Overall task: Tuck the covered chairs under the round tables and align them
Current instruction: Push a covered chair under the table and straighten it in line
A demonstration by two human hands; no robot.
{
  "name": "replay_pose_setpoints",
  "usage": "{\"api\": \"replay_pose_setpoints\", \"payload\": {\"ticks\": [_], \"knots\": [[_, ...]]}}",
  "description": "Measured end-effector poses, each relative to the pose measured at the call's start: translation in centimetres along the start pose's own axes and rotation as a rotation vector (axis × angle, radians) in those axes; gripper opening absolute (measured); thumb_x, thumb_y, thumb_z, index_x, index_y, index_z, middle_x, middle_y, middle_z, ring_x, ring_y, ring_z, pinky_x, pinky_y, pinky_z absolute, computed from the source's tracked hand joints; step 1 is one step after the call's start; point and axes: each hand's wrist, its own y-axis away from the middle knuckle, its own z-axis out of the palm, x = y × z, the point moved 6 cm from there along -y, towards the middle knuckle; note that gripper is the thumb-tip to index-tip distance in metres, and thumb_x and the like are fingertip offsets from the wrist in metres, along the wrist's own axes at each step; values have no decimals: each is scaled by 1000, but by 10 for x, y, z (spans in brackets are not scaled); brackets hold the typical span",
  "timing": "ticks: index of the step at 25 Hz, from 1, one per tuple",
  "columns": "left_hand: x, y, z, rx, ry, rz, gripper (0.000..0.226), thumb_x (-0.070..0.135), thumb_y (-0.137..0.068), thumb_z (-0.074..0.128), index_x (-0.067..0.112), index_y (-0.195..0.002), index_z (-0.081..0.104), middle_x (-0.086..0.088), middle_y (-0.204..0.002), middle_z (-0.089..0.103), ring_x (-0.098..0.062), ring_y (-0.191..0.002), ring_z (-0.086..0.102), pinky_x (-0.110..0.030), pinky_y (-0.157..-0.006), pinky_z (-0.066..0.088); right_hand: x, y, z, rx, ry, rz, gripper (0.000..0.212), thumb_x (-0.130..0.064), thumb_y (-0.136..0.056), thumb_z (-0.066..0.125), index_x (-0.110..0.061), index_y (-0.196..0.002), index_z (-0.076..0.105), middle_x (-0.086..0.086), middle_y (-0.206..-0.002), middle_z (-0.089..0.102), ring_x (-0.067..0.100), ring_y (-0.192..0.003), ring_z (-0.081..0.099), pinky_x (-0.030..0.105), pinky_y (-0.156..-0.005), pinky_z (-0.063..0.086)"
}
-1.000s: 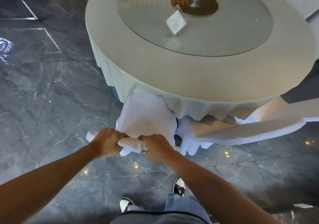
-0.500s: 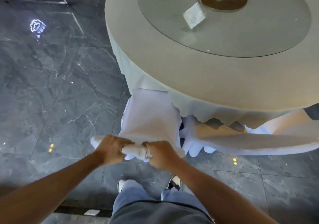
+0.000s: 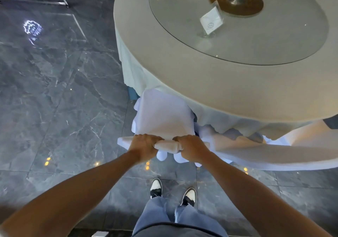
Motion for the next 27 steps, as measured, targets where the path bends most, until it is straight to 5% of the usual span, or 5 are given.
{"api": "replay_pose_setpoints", "payload": {"ticks": [9, 14, 18, 23, 27], "knots": [[22, -51, -1, -118, -25, 131, 36, 36, -76, 54, 40, -110, 65, 11, -101, 71, -21, -96, 67, -33, -76, 47, 50, -4, -17, -51, -57, 164, 40, -13, -83, 61, -18, -123, 59, 4, -108, 69, 27, -97, 65, 32, -70, 46], [104, -76, 9, -202, -129, 313, 47, 41, -76, 60, 28, -120, 59, 4, -111, 67, -24, -100, 65, -34, -84, 48, 131, 75, -24, 98, -207, 396, 61, -47, -84, 66, -27, -139, 47, -2, -131, 62, 24, -120, 55, 41, -97, 46], [167, -93, 27, -257, -231, 225, 44, 37, -85, 60, 14, -122, 53, -3, -110, 64, -28, -100, 64, -32, -83, 44, 219, 151, -30, -5, -140, 496, 83, -62, -79, 68, -24, -148, 41, -2, -147, 50, 21, -133, 46, 36, -108, 33], [191, -113, 55, -285, -349, 50, 40, 31, -85, 61, 18, -122, 51, -1, -110, 63, -26, -100, 65, -30, -74, 38, 281, 197, -24, -153, 184, 358, 77, -69, -72, 65, -27, -135, 54, -6, -133, 59, 19, -126, 51, 44, -114, 30], [190, -118, 62, -294, -381, -26, 32, 21, -82, 59, 20, -114, 55, 0, -102, 65, -25, -94, 65, -30, -72, 40, 293, 212, -24, -119, 415, 293, 37, -36, -84, 50, -29, -119, 61, -6, -103, 69, 19, -96, 66, 39, -92, 51]]}}
